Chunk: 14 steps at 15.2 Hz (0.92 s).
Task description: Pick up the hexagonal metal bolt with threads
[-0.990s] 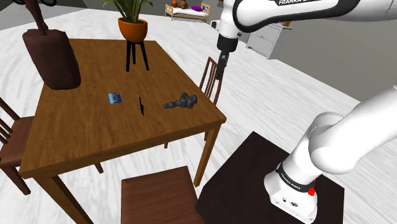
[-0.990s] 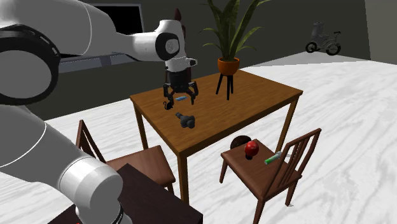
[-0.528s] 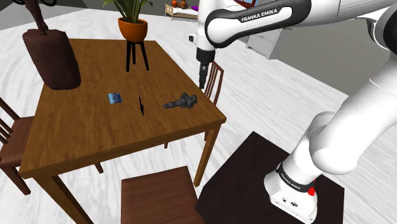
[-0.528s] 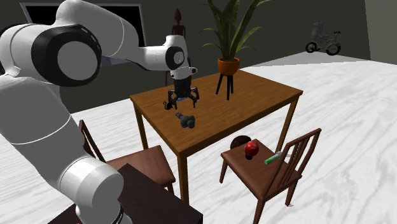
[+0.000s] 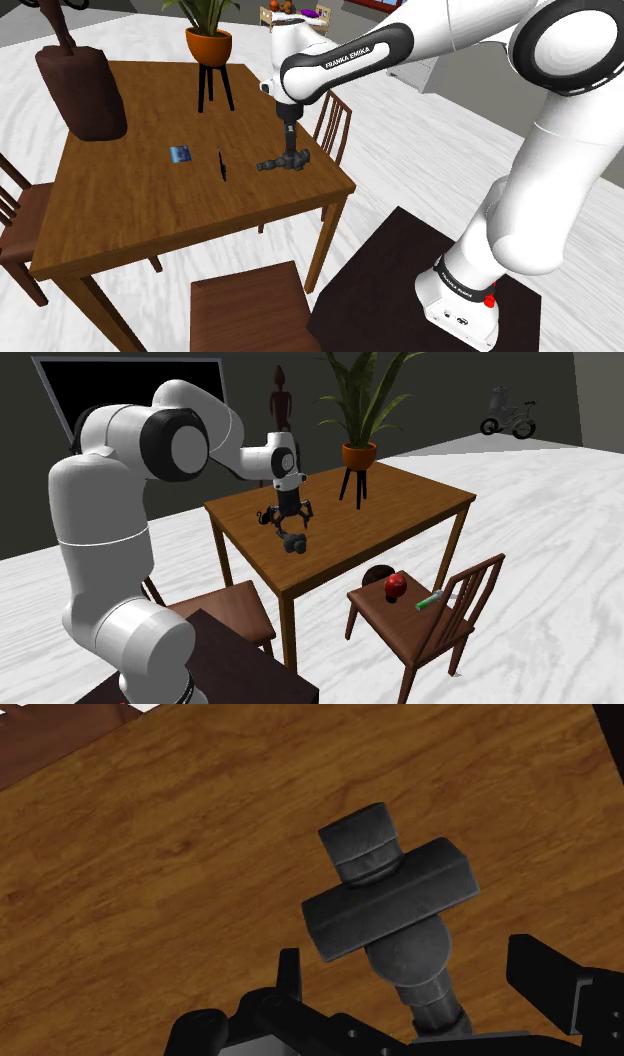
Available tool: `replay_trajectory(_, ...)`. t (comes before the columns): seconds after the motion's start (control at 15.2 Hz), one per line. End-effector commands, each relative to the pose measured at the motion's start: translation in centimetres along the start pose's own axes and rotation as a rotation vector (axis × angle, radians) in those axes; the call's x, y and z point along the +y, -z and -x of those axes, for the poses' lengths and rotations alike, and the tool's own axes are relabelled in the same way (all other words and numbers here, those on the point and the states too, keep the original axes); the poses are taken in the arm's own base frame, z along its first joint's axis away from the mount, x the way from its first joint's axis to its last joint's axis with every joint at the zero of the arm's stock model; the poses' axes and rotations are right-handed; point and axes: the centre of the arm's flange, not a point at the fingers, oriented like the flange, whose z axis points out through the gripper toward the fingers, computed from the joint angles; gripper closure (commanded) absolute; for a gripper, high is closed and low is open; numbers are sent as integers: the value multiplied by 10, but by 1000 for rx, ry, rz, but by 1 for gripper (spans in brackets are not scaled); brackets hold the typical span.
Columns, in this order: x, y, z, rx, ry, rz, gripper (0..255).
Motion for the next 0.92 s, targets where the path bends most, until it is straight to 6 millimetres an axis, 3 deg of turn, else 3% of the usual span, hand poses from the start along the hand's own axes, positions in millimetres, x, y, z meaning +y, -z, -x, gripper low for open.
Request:
replay_trajectory(0.0,1,-10,-14,-5,32,0,0)
replay_trajectory(0.46,-2,-50,-19,-5,32,0,0)
replay_trajectory(0.59,-2,-50,-19,-5,32,0,0)
replay_trajectory(0.66,-2,-49,-19,-5,32,0,255)
replay_trajectory(0.86,-2,-49,-19,-5,32,0,255)
